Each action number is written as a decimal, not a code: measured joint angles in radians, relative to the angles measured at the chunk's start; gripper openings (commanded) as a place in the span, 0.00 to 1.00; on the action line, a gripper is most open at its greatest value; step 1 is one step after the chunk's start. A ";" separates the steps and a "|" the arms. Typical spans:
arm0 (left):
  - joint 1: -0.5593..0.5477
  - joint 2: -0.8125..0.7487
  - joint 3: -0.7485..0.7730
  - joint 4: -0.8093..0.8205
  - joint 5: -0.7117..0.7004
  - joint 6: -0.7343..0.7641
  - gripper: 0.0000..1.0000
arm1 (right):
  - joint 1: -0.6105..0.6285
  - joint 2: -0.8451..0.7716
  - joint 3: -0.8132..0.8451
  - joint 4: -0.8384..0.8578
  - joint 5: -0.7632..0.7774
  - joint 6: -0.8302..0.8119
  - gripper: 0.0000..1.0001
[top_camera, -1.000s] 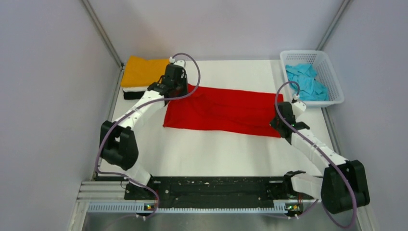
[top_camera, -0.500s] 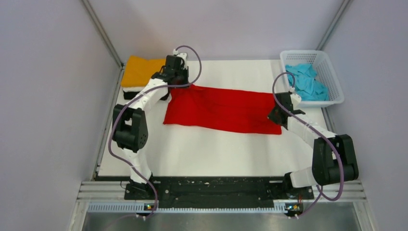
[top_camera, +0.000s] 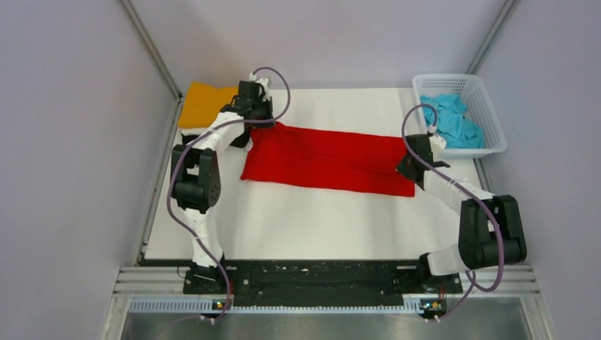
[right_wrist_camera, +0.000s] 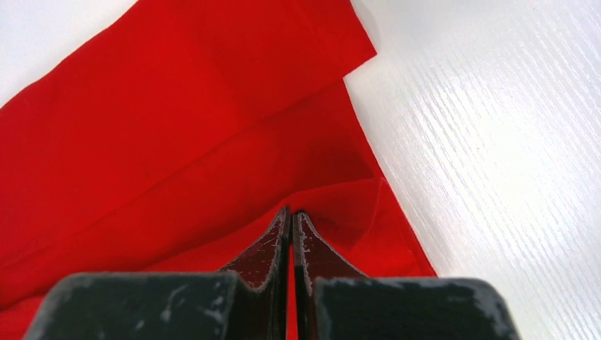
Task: Fold and stack the t-shirts
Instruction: Fold the other side of the tshirt into a rectangle, then rotate the tshirt 90 degrees
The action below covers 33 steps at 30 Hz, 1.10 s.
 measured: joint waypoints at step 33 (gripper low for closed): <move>-0.037 0.042 -0.055 -0.033 0.192 -0.265 0.99 | 0.056 -0.076 -0.054 0.066 -0.200 -0.140 0.99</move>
